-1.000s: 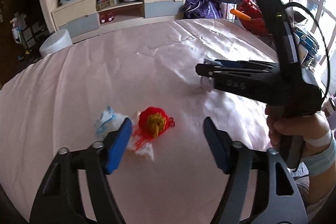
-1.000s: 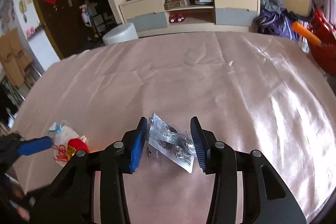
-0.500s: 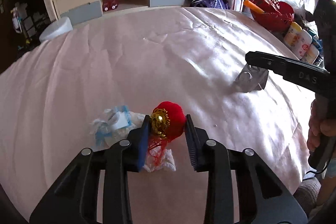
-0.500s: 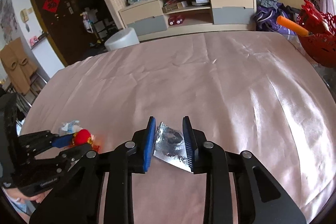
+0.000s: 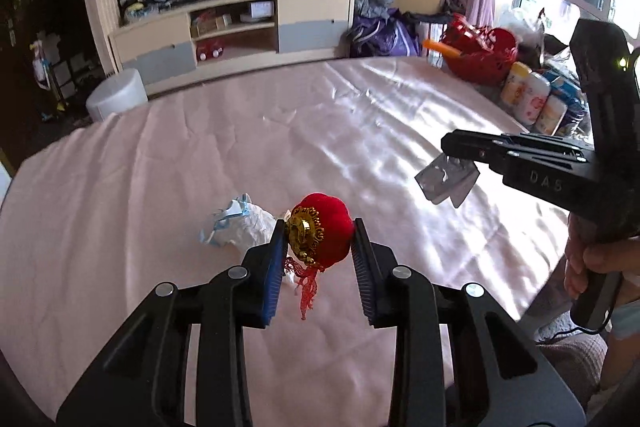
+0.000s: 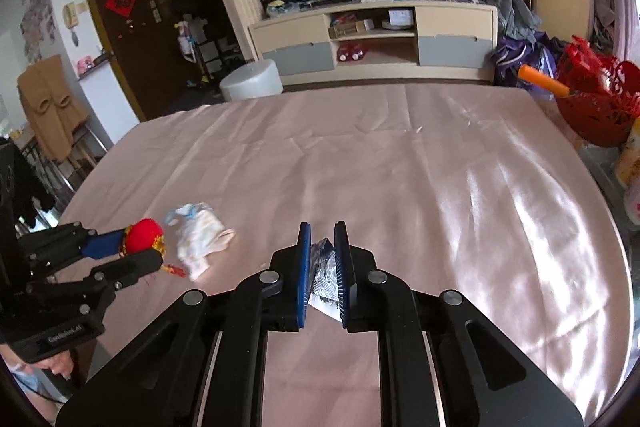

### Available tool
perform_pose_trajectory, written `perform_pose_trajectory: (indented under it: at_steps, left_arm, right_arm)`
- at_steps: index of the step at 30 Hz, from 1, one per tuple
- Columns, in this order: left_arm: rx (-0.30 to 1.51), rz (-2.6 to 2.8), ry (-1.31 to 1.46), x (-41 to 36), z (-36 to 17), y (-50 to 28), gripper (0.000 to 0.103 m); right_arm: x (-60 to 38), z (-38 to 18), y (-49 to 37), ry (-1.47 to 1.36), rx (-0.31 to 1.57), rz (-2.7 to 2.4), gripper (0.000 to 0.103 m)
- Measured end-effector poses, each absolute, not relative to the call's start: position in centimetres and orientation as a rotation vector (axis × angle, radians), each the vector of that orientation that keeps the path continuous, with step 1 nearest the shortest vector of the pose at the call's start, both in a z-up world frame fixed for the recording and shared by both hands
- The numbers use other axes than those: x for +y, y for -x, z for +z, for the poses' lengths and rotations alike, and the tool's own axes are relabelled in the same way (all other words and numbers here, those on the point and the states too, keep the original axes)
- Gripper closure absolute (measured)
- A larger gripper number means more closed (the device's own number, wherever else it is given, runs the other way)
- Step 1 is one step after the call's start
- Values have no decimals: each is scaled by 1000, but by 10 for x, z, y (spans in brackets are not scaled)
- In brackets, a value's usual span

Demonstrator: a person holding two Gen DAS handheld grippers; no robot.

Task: Collect trash
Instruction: 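Lower the ornament and foil packet into the black bin and open both tools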

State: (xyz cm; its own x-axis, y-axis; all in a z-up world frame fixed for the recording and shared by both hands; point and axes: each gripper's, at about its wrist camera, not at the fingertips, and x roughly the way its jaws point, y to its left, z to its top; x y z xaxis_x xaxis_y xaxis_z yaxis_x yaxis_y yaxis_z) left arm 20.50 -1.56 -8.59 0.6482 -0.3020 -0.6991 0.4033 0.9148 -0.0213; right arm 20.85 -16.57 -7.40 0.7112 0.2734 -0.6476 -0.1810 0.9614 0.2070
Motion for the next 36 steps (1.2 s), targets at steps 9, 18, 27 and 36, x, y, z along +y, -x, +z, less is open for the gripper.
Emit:
perform_pose_trajectory:
  at_steps: [9, 18, 27, 36]
  left_arm:
    - [722, -402, -131, -4, -63, -133, 73]
    - [757, -431, -112, 2, -86, -60, 73]
    - [853, -468, -88, 3, -141, -14, 72]
    - [1015, -456, -48, 2, -214, -3, 72]
  right_arm:
    - [-161, -50, -139, -121, 696, 288, 90]
    - [-147, -71, -72, -101, 714, 350, 90]
    - [-129, -116, -31, -117, 782, 422, 90]
    - [-131, -174, -20, -186, 915, 434, 90]
